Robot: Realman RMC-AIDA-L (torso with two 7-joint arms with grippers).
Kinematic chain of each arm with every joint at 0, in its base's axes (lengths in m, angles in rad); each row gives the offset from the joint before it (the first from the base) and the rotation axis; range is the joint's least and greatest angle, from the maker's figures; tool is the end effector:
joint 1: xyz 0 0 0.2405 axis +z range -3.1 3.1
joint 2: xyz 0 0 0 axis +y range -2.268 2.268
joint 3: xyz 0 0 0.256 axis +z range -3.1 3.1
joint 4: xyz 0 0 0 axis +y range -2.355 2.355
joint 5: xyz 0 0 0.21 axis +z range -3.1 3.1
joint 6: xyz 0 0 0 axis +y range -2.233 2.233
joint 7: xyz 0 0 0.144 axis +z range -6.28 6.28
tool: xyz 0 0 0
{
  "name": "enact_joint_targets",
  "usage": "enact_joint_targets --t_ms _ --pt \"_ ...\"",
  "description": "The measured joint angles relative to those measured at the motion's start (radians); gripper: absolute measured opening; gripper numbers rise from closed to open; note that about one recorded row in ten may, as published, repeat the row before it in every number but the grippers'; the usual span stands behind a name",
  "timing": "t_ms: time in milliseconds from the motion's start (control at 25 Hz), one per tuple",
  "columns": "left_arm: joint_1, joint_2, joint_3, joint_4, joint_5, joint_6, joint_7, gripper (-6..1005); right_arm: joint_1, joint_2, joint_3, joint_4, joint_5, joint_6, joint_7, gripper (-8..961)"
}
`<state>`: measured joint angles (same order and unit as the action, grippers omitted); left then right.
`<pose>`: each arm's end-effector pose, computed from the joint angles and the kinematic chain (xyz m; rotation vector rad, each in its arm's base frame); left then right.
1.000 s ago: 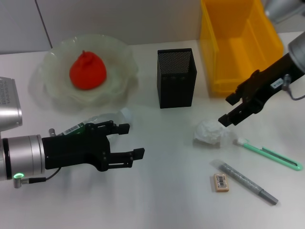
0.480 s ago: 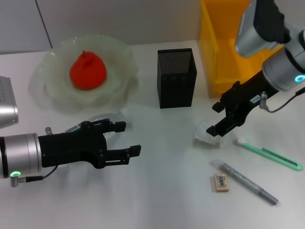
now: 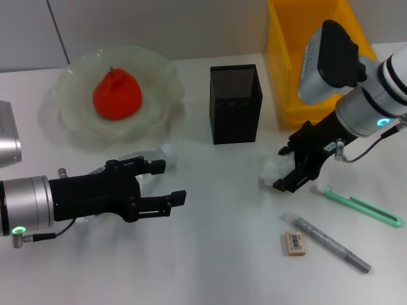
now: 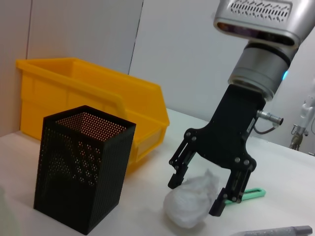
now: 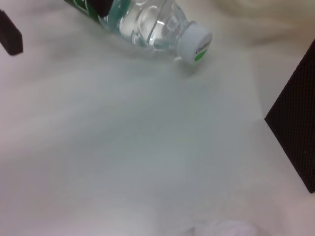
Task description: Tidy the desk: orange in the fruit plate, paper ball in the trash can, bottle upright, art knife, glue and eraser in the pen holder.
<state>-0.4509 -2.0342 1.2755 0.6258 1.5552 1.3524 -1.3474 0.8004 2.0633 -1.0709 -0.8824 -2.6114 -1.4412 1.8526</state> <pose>-0.2477 0.3174 -0.0438 -2.8154 -0.5701 -0.6928 0.2125 0.3925 -0.0085 -2.8739 0.4175 -0.4876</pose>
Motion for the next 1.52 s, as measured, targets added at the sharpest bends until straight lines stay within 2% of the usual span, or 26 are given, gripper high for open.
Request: enact_joint_targets --t_ms 640,1040,1240,1520 --pt "0.0 0.0 -0.003 0.001 0.0 -0.003 -0.001 814 -0.008 0.001 -0.024 0.012 -0.009 0.049 0.0 742" --pt "0.0 -0.001 -0.004 0.001 0.0 -0.01 -0.001 814 -0.008 0.003 -0.018 0.025 -0.004 0.079 0.0 653" --pt "0.0 -0.001 -0.004 0.001 0.0 -0.01 -0.001 814 -0.008 0.003 -0.014 0.024 -0.003 0.074 0.0 515" --pt "-0.002 0.0 -0.004 0.001 0.0 -0.012 -0.001 814 -0.009 0.003 -0.012 0.02 0.001 0.067 -0.001 466"
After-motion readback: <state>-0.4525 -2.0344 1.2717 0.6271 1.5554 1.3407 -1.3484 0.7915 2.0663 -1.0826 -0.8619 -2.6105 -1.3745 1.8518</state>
